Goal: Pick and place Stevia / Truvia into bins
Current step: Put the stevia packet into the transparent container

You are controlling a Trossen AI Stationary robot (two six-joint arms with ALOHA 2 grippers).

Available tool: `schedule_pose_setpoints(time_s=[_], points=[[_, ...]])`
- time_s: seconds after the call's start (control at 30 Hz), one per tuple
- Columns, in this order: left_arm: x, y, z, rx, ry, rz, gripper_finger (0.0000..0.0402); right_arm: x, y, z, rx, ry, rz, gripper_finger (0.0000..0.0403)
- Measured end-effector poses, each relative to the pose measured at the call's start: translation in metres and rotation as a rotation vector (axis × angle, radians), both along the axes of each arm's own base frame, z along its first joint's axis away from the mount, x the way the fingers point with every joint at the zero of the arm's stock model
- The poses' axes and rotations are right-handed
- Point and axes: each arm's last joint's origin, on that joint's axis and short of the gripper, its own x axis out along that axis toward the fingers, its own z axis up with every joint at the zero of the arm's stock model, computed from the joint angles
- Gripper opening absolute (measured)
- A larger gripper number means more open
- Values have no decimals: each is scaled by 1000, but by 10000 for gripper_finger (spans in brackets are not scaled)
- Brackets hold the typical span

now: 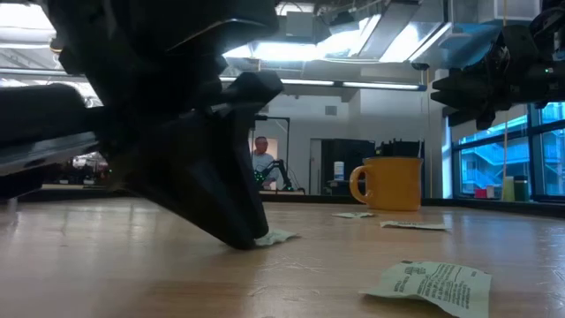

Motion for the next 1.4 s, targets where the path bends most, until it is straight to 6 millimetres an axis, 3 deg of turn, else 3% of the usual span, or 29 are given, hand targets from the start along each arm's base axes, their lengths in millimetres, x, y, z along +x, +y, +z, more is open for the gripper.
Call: schedule_pose_setpoints(time_s=[0.6,0.8,0.9,1.13,1.4], points=[[2,3,0,-48,-5,57,3,0,0,0,0,0,1,133],[-4,9,18,-26,-20,108,2,0,0,0,-2,1,1,133],[-14,18,34,-27,16,177,2,0,0,0,-2,1,1,133],[-28,40,104,-297,-26,340,2,0,0,0,-4,2,1,133],[-44,97,185,-645,-163,488,2,0,0,0,-6,2,0,133]])
